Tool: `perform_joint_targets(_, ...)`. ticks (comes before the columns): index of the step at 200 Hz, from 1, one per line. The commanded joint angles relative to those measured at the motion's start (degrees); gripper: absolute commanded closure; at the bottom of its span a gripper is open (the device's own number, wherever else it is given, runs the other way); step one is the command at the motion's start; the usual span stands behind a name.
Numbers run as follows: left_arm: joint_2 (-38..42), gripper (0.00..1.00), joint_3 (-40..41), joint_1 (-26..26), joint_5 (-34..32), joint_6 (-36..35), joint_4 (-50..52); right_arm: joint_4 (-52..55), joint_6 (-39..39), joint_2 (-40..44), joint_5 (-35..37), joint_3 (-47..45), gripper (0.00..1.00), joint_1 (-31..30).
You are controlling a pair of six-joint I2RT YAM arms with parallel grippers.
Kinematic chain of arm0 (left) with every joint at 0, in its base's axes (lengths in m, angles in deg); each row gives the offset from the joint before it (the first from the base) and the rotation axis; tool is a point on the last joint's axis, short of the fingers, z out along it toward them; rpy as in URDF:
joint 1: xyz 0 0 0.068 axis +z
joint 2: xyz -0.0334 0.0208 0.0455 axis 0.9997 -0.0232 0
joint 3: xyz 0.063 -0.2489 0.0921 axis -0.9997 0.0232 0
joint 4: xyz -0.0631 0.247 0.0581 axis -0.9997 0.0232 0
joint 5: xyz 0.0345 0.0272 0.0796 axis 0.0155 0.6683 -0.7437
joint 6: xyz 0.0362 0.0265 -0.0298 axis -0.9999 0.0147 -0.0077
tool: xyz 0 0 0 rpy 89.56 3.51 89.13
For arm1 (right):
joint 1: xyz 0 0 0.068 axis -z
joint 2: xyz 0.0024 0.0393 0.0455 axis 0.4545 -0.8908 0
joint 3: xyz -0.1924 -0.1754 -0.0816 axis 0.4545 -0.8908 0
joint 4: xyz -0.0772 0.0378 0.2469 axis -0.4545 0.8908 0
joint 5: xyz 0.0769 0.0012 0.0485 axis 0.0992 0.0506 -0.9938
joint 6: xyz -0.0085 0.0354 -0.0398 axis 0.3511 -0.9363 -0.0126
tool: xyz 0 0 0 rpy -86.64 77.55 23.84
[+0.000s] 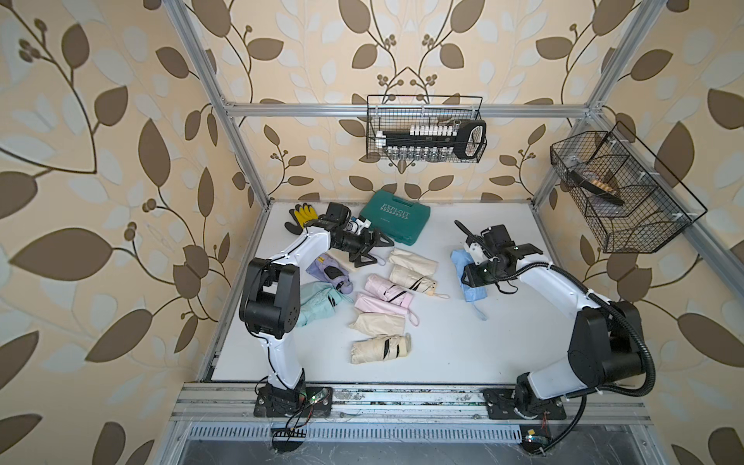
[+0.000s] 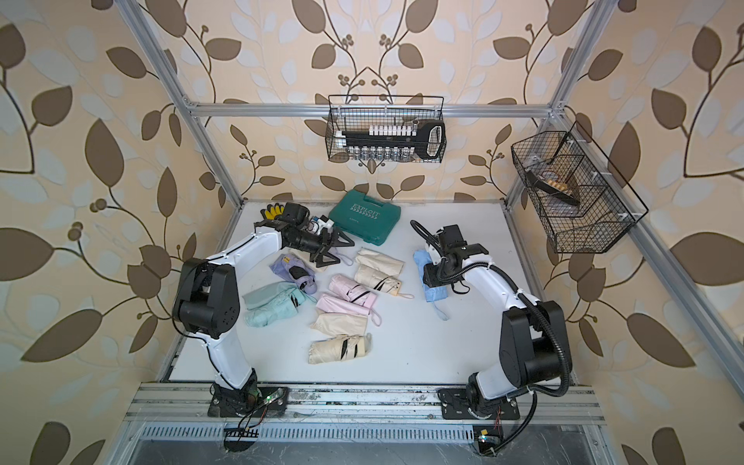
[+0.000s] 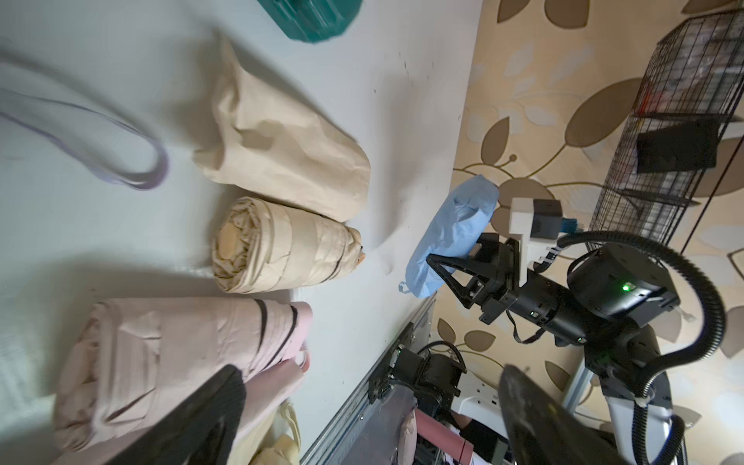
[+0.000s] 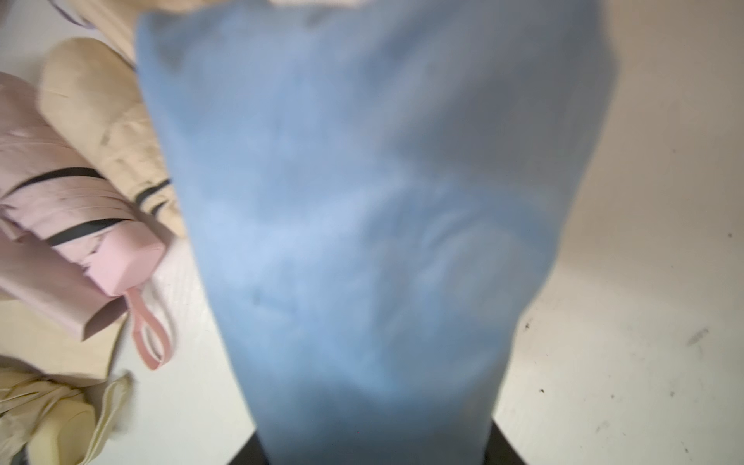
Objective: Take umbrellas out of sleeves
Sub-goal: Pick up the umbrella from the center of the board.
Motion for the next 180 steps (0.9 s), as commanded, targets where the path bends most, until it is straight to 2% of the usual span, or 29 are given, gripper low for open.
perform_joint_targets(1,-0.1,0.01,-3.9,-3.1,6.7,1.0,-2.8,0.0,2.7,1.1,-7.6,2.7,0.63,-1.7)
perform_joint_targets(34,-0.9,0.01,-5.3,-6.3,8.6,0.8,-3.5,3.6,3.0,0.5,-10.6,7.2,0.63,-4.7)
perform_joint_targets(76,-2.1,0.14,-6.2,-9.0,12.0,0.1,-3.3,7.8,6.0,-1.2,-10.0,11.1,0.63,-9.3)
perform_joint_targets(97,-1.9,0.14,-6.1,-10.0,13.2,-0.3,-3.3,9.2,6.2,-2.5,-11.5,12.6,0.63,-10.2)
perform_joint_targets(129,-1.3,0.15,-6.0,-10.7,13.6,-0.8,-2.8,9.9,6.5,-3.4,-11.9,13.5,0.63,-11.5)
perform_joint_targets(180,-3.5,0.25,-9.0,-12.0,11.1,-5.7,4.2,12.5,7.9,-5.1,-11.9,16.0,0.63,-15.0)
